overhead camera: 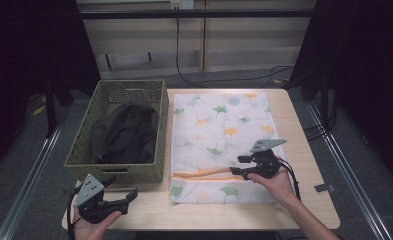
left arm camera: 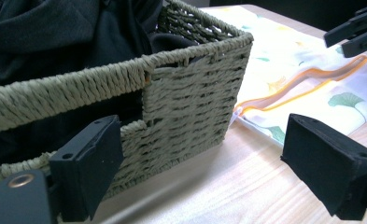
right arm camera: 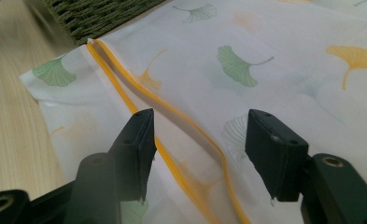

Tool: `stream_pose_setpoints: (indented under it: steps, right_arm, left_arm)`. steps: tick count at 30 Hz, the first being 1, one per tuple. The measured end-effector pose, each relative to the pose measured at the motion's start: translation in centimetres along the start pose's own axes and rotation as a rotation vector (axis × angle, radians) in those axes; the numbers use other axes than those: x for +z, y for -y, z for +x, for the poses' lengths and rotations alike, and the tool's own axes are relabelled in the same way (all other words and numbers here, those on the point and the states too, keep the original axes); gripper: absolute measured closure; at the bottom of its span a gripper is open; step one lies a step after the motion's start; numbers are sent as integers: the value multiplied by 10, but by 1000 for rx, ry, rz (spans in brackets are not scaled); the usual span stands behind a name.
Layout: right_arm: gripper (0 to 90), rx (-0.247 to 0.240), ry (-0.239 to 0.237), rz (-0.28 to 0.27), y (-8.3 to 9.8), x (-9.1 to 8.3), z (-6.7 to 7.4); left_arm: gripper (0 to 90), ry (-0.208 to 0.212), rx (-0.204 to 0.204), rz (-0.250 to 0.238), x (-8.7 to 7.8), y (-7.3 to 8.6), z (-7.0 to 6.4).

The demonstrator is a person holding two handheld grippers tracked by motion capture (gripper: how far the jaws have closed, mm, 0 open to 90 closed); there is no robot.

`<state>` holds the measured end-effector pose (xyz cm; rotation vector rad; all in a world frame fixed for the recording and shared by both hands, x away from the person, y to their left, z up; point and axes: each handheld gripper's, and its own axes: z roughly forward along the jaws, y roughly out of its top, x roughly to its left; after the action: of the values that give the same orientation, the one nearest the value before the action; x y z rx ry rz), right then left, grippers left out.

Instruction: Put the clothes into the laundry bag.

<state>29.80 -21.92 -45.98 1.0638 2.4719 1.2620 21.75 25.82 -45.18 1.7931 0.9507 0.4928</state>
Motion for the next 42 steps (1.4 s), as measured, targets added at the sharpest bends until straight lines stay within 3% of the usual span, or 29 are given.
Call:
stream_pose_setpoints:
  steps: [4,8,10,15,21,24,25,30,37,42]
  right_arm:
    - [514,-38,-13,72,-10,15,-1]
    - [512,-20,-26,107,-12,30,-9]
    - [459,-23,-16,133,-13,42,-11]
    - [339,-47,7,156,-8,48,-10]
    - [300,-85,40,218,-3,56,-10]
    - [297,-94,33,217,-2,58,-10]
    - [339,-111,50,226,-3,58,-10]
    - [428,-89,96,257,-8,58,-8]
    - [661,-45,135,225,-7,55,-15]
    - [769,-15,148,206,-6,54,-19]
  left_arm:
    - [120,1,-15,-9,2,0,2]
    - [121,13,-3,2,3,-1,2]
    - [121,11,7,1,2,-1,1]
    - [121,17,10,4,2,0,1]
    - [127,15,17,10,2,-1,1]
    - [127,22,19,9,3,-1,1]
    - [127,14,18,10,3,-1,1]
    - [126,13,19,13,2,0,2]
    - [127,12,14,13,2,0,4]
    - [126,8,13,15,2,0,4]
